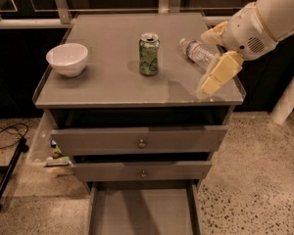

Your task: Place green can into bottom drawer

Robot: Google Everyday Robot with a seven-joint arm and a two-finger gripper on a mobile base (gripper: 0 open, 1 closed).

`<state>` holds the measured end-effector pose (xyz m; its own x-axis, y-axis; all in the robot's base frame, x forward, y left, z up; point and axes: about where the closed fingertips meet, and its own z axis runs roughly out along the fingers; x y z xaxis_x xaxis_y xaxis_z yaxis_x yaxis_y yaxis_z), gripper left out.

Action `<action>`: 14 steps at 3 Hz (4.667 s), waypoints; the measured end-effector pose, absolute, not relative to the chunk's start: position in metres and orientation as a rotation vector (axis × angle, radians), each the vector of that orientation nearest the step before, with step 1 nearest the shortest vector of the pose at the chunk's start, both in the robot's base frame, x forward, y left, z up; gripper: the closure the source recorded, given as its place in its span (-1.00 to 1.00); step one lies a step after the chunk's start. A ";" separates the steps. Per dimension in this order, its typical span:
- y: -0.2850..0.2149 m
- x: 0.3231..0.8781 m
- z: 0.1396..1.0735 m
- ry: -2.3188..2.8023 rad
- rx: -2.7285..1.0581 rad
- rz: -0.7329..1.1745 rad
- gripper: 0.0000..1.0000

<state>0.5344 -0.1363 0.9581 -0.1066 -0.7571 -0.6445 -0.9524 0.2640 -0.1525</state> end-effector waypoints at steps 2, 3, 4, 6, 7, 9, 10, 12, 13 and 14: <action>-0.126 0.540 0.953 1.886 -1.572 0.379 -1.00; -0.107 0.566 0.936 1.805 -1.568 0.379 -1.00; -0.095 0.602 0.918 1.729 -1.512 0.376 -1.00; -0.083 0.649 0.885 1.655 -1.389 0.415 -1.00; -0.082 0.670 0.879 1.635 -1.327 0.438 -1.00; -0.053 0.700 0.899 1.620 -1.175 0.701 -1.00; -0.039 0.707 0.901 1.646 -1.130 0.794 -1.00; -0.038 0.708 0.901 1.648 -1.127 0.798 -0.15; -0.038 0.708 0.901 1.648 -1.127 0.798 0.32; -0.038 0.708 0.901 1.648 -1.127 0.798 0.79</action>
Offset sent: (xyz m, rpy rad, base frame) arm 0.0131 0.0200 -0.0110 -0.0297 -0.0538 0.0425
